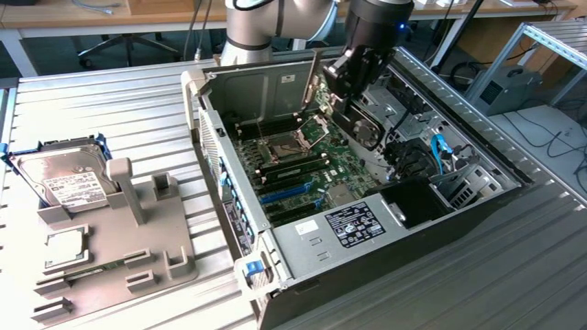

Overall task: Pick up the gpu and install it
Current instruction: 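Insert the gpu into the slot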

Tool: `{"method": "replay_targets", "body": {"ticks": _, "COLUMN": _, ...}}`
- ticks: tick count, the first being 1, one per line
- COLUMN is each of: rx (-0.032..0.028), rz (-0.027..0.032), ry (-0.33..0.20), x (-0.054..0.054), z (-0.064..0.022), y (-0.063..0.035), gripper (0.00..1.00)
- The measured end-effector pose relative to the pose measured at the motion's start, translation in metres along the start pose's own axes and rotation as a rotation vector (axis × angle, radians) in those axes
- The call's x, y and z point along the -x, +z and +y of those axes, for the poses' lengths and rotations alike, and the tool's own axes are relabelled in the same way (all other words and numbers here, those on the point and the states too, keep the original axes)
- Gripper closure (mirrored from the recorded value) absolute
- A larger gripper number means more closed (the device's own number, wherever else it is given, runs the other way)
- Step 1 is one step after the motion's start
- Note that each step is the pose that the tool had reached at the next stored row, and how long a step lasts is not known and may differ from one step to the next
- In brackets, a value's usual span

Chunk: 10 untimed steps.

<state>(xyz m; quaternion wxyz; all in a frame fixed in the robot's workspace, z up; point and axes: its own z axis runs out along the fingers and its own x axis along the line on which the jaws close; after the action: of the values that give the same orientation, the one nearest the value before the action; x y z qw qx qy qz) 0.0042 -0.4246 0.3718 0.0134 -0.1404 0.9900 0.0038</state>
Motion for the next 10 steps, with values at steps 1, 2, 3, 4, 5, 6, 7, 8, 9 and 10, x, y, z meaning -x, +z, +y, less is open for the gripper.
{"method": "replay_targets", "body": {"ticks": 1, "rx": 0.0007, "rz": 0.0001, "ry": -0.025, "x": 0.0, "z": 0.0, "y": 0.0001, "gripper": 0.73}}
{"method": "replay_targets", "body": {"ticks": 2, "rx": 0.0012, "rz": 0.0002, "ry": -0.041, "x": 0.0001, "z": 0.0, "y": 0.0002, "gripper": 0.73}}
{"method": "replay_targets", "body": {"ticks": 3, "rx": 0.0015, "rz": 0.0002, "ry": -0.052, "x": 0.0001, "z": 0.0, "y": 0.0002, "gripper": 0.73}}
{"method": "replay_targets", "body": {"ticks": 4, "rx": 0.0018, "rz": 0.0003, "ry": -0.065, "x": 0.0001, "z": 0.0, "y": 0.0002, "gripper": 0.73}}
{"method": "replay_targets", "body": {"ticks": 5, "rx": 0.0021, "rz": 0.0003, "ry": -0.076, "x": 0.0001, "z": 0.0, "y": 0.0002, "gripper": 0.73}}
{"method": "replay_targets", "body": {"ticks": 6, "rx": 0.0026, "rz": 0.0004, "ry": -0.096, "x": 0.0002, "z": -0.0001, "y": 0.0003, "gripper": 0.73}}
{"method": "replay_targets", "body": {"ticks": 7, "rx": 0.0032, "rz": 0.0005, "ry": -0.114, "x": 0.0005, "z": -0.0002, "y": 0.0004, "gripper": 0.73}}
{"method": "replay_targets", "body": {"ticks": 8, "rx": 0.0034, "rz": 0.0005, "ry": -0.123, "x": 0.0005, "z": -0.0002, "y": 0.0004, "gripper": 0.73}}
{"method": "replay_targets", "body": {"ticks": 9, "rx": 0.0036, "rz": 0.0005, "ry": -0.132, "x": 0.0007, "z": -0.0002, "y": 0.0005, "gripper": 0.73}}
{"method": "replay_targets", "body": {"ticks": 10, "rx": 0.0038, "rz": 0.0006, "ry": -0.14, "x": 0.0007, "z": -0.0002, "y": 0.0005, "gripper": 0.73}}
